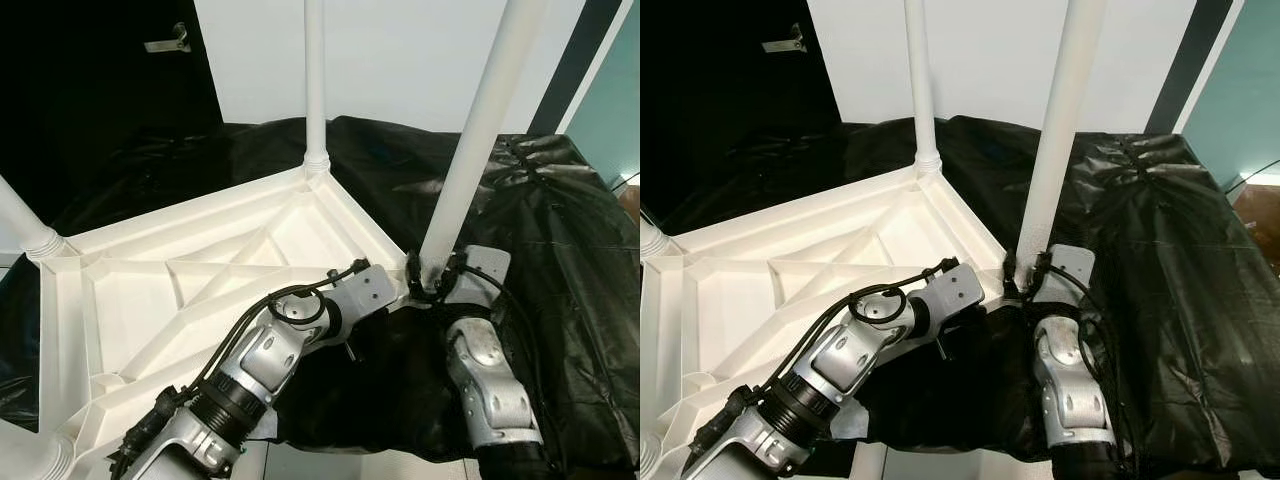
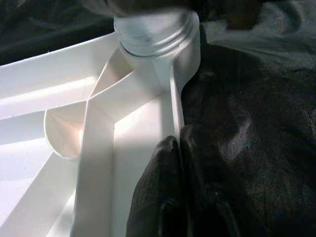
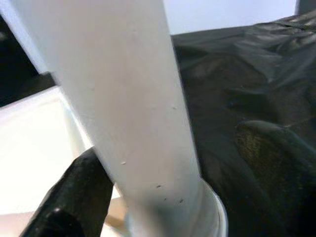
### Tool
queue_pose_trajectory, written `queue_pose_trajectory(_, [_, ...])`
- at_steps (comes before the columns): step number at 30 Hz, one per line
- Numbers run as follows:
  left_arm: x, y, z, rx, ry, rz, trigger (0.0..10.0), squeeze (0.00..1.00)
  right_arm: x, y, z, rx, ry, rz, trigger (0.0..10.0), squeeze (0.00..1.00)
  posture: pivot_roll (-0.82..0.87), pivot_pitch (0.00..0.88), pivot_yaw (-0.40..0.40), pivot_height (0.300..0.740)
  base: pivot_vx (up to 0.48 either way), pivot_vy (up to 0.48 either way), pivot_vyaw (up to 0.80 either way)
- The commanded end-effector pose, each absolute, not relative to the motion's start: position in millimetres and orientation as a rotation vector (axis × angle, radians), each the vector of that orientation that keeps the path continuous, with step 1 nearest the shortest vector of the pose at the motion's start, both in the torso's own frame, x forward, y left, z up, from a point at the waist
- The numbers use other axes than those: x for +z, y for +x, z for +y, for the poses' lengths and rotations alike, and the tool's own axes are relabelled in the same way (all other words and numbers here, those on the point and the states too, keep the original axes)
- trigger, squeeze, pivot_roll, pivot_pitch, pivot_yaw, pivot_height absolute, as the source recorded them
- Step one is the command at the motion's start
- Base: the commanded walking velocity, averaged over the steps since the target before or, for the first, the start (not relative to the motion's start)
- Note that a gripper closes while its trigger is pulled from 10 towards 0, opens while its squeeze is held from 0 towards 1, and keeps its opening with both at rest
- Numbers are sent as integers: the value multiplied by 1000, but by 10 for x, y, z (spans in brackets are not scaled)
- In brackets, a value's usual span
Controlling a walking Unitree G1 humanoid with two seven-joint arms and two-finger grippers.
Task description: Building children table
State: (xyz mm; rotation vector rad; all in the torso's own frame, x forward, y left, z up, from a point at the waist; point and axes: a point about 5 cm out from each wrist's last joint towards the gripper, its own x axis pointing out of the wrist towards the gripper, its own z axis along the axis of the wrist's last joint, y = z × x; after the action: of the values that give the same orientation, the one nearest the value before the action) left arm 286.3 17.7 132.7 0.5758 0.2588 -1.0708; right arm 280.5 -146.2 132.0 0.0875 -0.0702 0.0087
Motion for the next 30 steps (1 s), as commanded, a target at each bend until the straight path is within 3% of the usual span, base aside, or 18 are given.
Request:
queue_pose_trajectory(1, [1340,2873,208,-1034,593,246,10000,0,1327,2766,-1551,93,89,-87,10000,1000,-69,0,-13,740,0,0,0])
queue_pose_trajectory(4, [1333,2870,214,-1034,593,247,10000,0,1317,2760,-1628,125,86,-83,10000,1000,-70,0,-12,740,0,0,0])
queue_pose_trajectory(5, [1330,2871,218,-1034,594,249,10000,0,1313,2770,-1690,179,68,-76,10000,0,-73,0,-11,740,0,0,0])
queue_pose_trajectory(10, [1333,2879,207,-1036,598,245,10000,0,1317,2897,-1773,417,15,-32,10000,0,-68,0,-14,740,0,0,0])
queue_pose_trajectory(13, [1332,2882,205,-1035,600,245,10000,0,1320,2970,-1796,466,-34,-16,10000,0,-60,0,-16,740,0,0,0])
queue_pose_trajectory(21, [1328,2866,212,-1031,605,248,10000,0,1365,3196,-1628,753,-157,33,10000,0,-34,0,-24,740,0,0,0])
queue_pose_trajectory(26, [1339,2871,214,-1025,605,247,10000,0,1357,3247,-1579,813,-169,50,10000,0,-25,0,-26,740,0,0,0])
queue_pose_trajectory(27, [1343,2875,222,-1019,605,247,10000,0,1355,3264,-1567,832,-178,53,2510,0,-12,0,-33,740,0,0,0])
queue_pose_trajectory(28, [1345,2878,231,-1013,605,247,10000,0,1356,3282,-1565,849,-185,52,0,0,-11,0,-33,740,0,0,0])
queue_pose_trajectory(30, [1346,2879,237,-1010,604,248,10000,0,1356,3293,-1565,860,-190,51,0,0,-9,0,-34,740,0,0,0])
